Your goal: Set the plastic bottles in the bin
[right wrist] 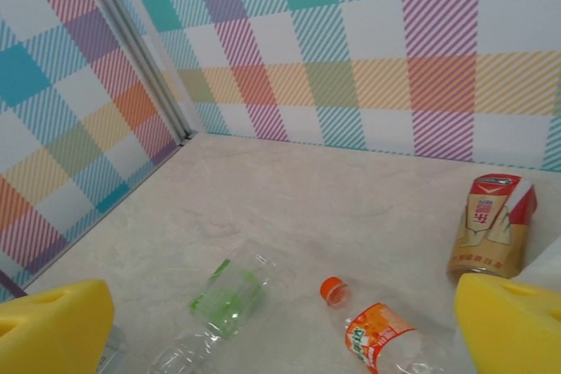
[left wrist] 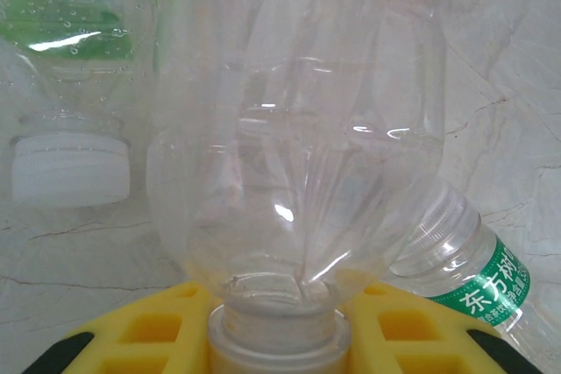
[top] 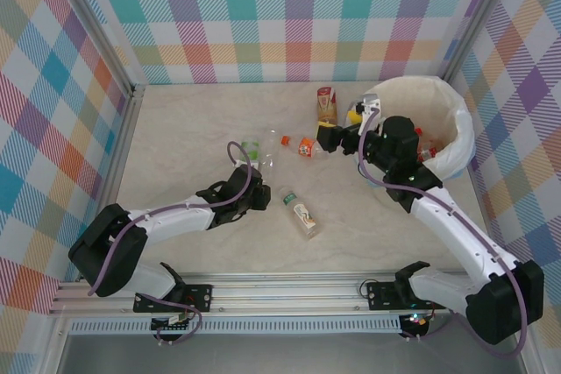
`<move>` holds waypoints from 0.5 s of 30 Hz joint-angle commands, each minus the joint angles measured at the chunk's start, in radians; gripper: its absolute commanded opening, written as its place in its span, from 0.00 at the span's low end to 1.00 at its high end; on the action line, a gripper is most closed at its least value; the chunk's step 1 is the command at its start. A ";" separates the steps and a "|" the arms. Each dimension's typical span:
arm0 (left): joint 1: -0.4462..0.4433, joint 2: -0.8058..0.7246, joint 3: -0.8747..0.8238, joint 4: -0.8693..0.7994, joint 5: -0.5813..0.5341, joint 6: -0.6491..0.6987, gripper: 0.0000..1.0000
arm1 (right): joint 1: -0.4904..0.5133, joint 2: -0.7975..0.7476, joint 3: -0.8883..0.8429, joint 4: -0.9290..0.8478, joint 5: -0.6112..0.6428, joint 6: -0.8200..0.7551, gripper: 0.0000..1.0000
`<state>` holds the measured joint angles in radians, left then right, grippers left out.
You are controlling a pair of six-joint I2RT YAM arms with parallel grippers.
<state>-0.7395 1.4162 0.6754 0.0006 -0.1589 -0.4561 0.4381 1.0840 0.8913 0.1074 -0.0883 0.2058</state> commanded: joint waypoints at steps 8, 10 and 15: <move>-0.011 -0.052 0.013 -0.002 -0.011 -0.009 0.00 | -0.005 -0.035 0.050 -0.262 0.449 -0.003 1.00; -0.011 -0.064 0.010 -0.002 -0.018 -0.011 0.00 | -0.011 -0.040 0.054 -0.297 0.507 0.003 1.00; -0.012 -0.095 -0.004 -0.001 -0.031 -0.013 0.00 | -0.044 -0.069 0.054 -0.347 0.603 0.001 1.00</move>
<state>-0.7395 1.3537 0.6758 -0.0010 -0.1619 -0.4564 0.4057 1.0176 0.9524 -0.0837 0.4164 0.1944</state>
